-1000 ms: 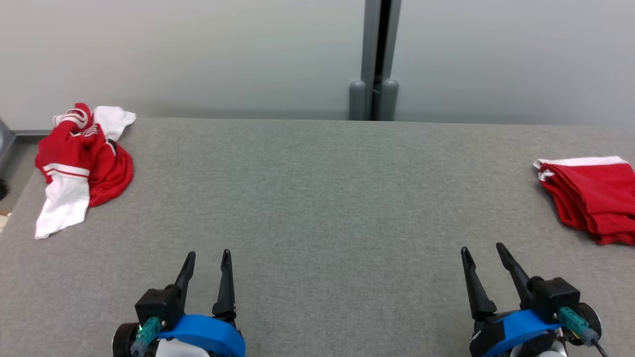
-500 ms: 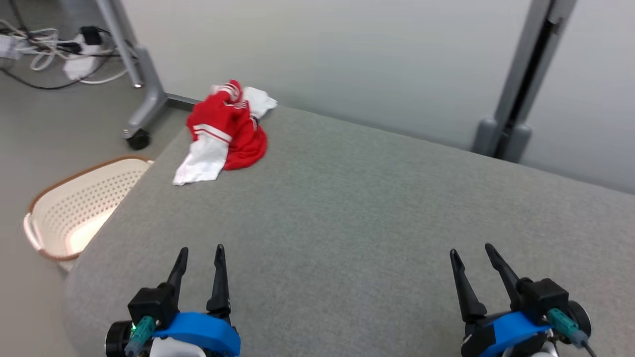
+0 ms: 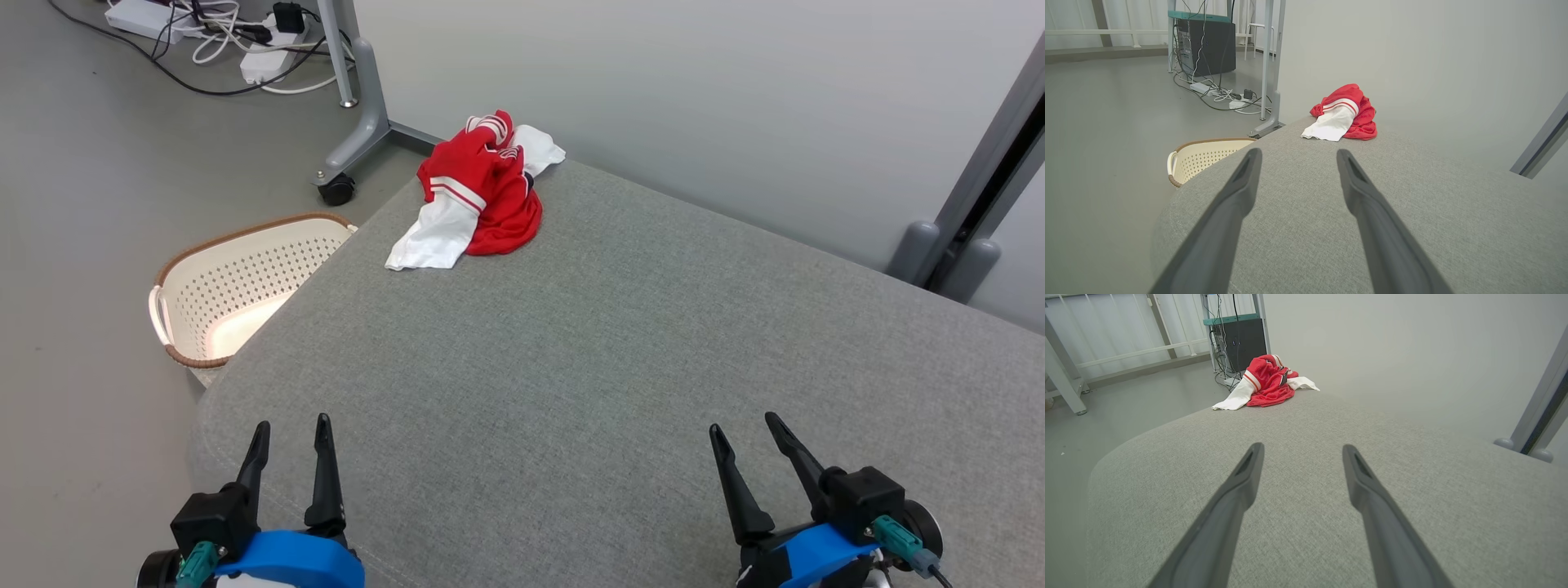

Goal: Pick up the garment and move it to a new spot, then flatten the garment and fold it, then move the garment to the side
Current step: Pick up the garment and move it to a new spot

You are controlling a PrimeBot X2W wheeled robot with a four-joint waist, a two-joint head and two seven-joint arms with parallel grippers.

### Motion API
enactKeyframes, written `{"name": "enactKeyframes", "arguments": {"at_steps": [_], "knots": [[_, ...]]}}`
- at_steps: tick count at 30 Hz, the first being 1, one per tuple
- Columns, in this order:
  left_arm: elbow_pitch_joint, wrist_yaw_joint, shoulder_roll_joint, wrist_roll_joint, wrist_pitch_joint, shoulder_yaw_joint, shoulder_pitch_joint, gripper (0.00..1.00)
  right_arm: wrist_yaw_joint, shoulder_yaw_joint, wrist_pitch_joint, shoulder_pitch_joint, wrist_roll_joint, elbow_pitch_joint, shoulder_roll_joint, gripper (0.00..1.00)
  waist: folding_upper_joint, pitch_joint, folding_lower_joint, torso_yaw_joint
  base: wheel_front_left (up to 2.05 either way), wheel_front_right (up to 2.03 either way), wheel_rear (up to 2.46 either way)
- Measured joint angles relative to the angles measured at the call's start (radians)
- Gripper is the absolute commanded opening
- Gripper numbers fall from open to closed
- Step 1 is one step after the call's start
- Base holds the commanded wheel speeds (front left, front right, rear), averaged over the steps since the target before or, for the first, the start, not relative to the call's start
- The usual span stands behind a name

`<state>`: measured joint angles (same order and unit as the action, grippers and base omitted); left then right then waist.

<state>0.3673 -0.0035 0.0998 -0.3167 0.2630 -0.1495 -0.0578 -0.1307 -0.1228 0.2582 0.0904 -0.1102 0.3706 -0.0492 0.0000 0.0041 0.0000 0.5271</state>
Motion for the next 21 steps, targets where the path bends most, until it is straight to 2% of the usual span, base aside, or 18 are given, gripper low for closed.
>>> {"name": "enactKeyframes", "arguments": {"at_steps": [6,9,16,21], "knots": [[-0.023,0.003,0.013,-0.009,0.000,0.020,0.007,1.00,0.000,-0.005,0.000,0.007,0.003,-0.005,0.000,1.00,0.0000,0.011,0.0000,-0.002,0.00,0.00,0.00],[-0.046,0.008,0.038,-0.018,0.000,0.056,-0.009,1.00,0.000,-0.001,-0.011,0.017,0.029,-0.024,0.000,1.00,0.0000,0.036,0.0000,-0.017,0.00,0.00,0.00],[-0.126,0.010,0.160,-0.021,-0.030,0.134,-0.184,1.00,0.000,0.036,-0.064,0.074,0.132,-0.105,0.000,1.00,0.0000,0.137,0.0001,-0.071,0.00,0.00,0.00],[-0.093,-0.024,0.257,-0.038,-0.100,0.168,-0.386,1.00,0.000,0.023,-0.127,0.123,0.201,-0.181,0.000,1.00,0.0000,0.232,0.0001,-0.124,0.00,0.00,0.00]]}}
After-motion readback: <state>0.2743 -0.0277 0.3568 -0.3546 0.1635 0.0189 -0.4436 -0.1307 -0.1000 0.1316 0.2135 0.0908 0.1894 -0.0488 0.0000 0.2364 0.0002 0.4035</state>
